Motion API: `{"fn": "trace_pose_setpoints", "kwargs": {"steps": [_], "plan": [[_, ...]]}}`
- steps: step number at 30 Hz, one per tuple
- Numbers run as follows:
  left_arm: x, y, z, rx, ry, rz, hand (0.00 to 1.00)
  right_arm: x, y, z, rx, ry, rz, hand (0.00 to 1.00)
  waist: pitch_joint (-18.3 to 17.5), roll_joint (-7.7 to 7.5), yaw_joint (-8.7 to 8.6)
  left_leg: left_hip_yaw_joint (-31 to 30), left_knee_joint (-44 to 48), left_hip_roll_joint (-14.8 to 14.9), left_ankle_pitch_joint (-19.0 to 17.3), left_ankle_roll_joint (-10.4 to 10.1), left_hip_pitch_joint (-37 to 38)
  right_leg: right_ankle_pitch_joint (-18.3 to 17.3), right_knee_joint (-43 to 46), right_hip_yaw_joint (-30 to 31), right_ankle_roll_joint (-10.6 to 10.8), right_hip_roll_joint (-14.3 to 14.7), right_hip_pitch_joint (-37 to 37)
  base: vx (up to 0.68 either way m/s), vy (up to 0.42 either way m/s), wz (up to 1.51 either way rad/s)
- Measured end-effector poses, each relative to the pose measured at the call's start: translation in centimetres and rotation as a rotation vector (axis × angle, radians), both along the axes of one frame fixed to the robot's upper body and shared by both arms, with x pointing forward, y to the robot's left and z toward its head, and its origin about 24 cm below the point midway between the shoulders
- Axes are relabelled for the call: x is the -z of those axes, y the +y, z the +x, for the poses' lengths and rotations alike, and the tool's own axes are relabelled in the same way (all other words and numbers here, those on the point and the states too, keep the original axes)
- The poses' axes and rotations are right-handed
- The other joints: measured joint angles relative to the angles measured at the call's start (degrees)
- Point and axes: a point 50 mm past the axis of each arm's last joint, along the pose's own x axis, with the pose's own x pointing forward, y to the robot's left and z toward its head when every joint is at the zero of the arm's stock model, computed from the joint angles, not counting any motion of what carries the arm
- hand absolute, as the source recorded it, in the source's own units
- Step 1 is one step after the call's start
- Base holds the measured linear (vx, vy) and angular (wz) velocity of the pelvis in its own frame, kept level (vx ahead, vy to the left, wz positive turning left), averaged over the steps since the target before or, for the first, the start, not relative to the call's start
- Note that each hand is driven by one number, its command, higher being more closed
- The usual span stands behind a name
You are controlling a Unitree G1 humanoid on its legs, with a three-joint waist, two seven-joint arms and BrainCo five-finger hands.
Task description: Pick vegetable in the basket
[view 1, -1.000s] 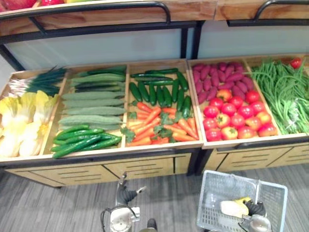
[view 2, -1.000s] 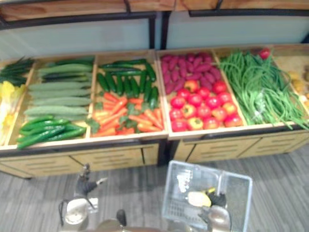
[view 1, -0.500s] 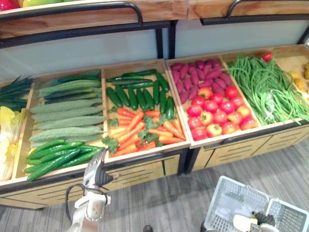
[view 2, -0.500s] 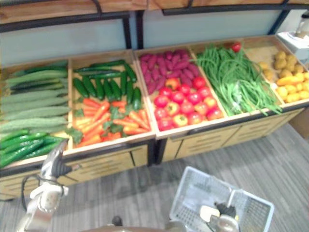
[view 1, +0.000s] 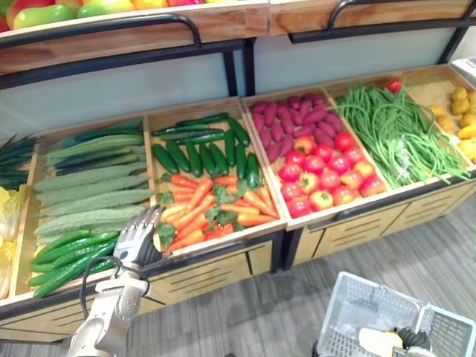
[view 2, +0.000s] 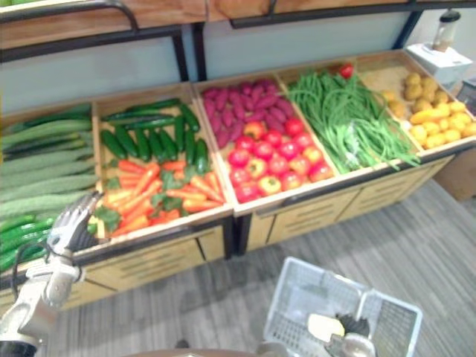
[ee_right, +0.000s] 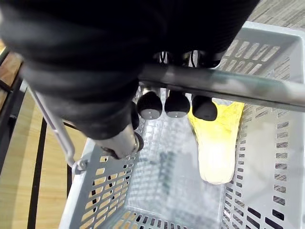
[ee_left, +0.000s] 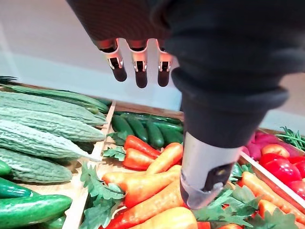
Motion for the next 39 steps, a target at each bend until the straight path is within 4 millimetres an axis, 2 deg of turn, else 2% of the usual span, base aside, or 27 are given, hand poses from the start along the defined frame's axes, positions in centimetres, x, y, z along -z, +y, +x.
{"fn": "trace_pose_setpoints", "kwargs": {"steps": [11,19,22,25,29,39], "plan": [[1.9,0.4,2.0,-0.003,0.108,0.022,0.00,-0.7,-0.3,1.4,-0.037,-0.033,-0.035,1.00,0.8,-0.37,-0.05,2.0,0.2,-0.2,0.0,0.0,-2.7,1.3,-0.6,2.4,0.4,0.1,-4.0,-0.01,-0.008,-0.10],[1.7,0.6,5.1,-0.042,0.130,0.050,0.00,-3.2,-1.2,5.6,-0.076,-0.160,-0.094,1.00,6.3,-0.61,-1.38,1.9,1.1,-0.4,-0.1,0.1,-5.1,1.7,0.9,4.6,0.6,0.0,-7.9,0.00,-0.012,-0.12],[0.1,0.7,6.8,-0.058,0.059,0.057,0.00,-4.1,-1.6,6.8,-0.100,-0.190,-0.126,1.00,7.8,-0.65,-1.52,1.9,1.9,-0.4,-0.1,0.1,-6.7,2.0,1.6,5.4,0.6,0.0,-9.8,-0.01,-0.017,-0.12],[-0.2,0.4,7.2,-0.055,0.049,0.064,0.00,-4.8,-1.8,7.5,-0.118,-0.211,-0.155,1.00,8.6,-0.04,-1.45,1.9,2.0,-0.4,-0.3,0.1,-6.9,2.1,1.9,5.9,0.6,0.0,-10.3,-0.02,-0.011,-0.07],[-1.1,0.5,8.0,-0.067,0.007,0.060,0.00,-5.2,-1.5,8.3,-0.146,-0.237,-0.164,1.00,9.3,-0.31,-1.38,1.9,2.9,-0.4,-0.4,0.1,-8.6,2.6,2.2,6.4,0.8,-0.1,-12.0,-0.05,-0.004,-0.03],[-2.2,0.7,9.0,-0.102,-0.039,0.060,0.00,-5.4,-1.4,8.5,-0.140,-0.247,-0.183,1.00,10.3,-0.93,-1.40,2.2,3.1,-0.5,-0.2,0.3,-9.6,4.0,0.7,7.1,1.2,-0.1,-12.8,-0.02,0.001,-0.04]]}}
